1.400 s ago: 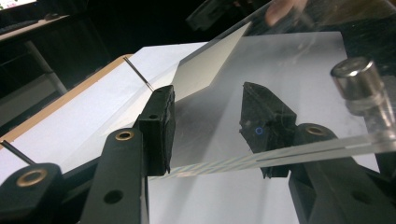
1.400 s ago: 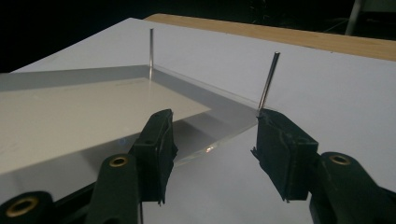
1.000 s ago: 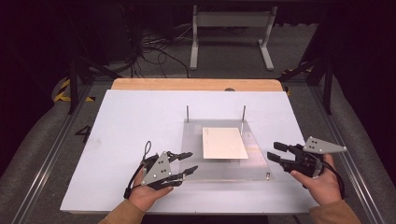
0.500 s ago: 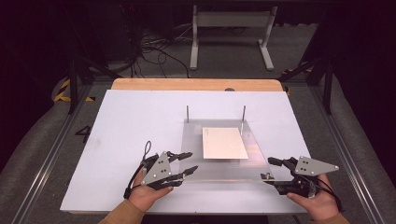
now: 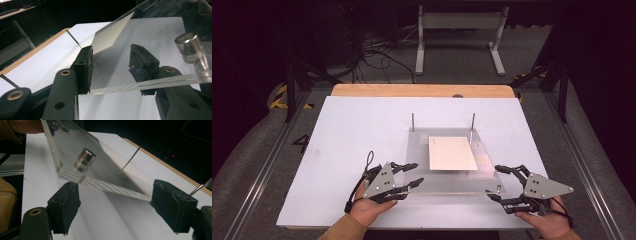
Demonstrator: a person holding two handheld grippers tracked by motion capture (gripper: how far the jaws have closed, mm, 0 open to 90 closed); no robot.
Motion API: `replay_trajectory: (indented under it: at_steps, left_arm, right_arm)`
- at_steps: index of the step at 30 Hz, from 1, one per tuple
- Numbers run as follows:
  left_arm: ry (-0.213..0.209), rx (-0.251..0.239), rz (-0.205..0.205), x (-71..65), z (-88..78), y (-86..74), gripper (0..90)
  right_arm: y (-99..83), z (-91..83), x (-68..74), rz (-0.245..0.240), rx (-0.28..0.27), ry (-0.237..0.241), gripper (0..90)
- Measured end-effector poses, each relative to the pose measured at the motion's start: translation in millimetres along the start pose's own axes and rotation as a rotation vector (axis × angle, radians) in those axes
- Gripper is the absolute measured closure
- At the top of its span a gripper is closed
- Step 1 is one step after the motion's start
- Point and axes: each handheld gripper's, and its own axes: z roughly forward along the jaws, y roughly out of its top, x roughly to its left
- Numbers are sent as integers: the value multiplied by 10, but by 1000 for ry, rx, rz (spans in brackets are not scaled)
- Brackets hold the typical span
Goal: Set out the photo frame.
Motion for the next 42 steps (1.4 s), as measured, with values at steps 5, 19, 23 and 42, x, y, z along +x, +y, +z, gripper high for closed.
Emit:
replay_trajectory:
  at_steps: [5,19,23,42]
  left_arm:
    - [-1,1,2,1,0,0,532]
    - [0,1,6,-2,2,-3,532]
    - [1,4,5,-11,3,-1,532]
    - [19,-33,-22,92,-20,110,545]
  right_arm:
    - [6,73,-16,-13,-18,8,242]
    - [-43,263,-104,-20,-56,19,369]
    - [-62,241,-132,18,-72,4,494]
    - [133,234,-193,-62,-34,-40,594]
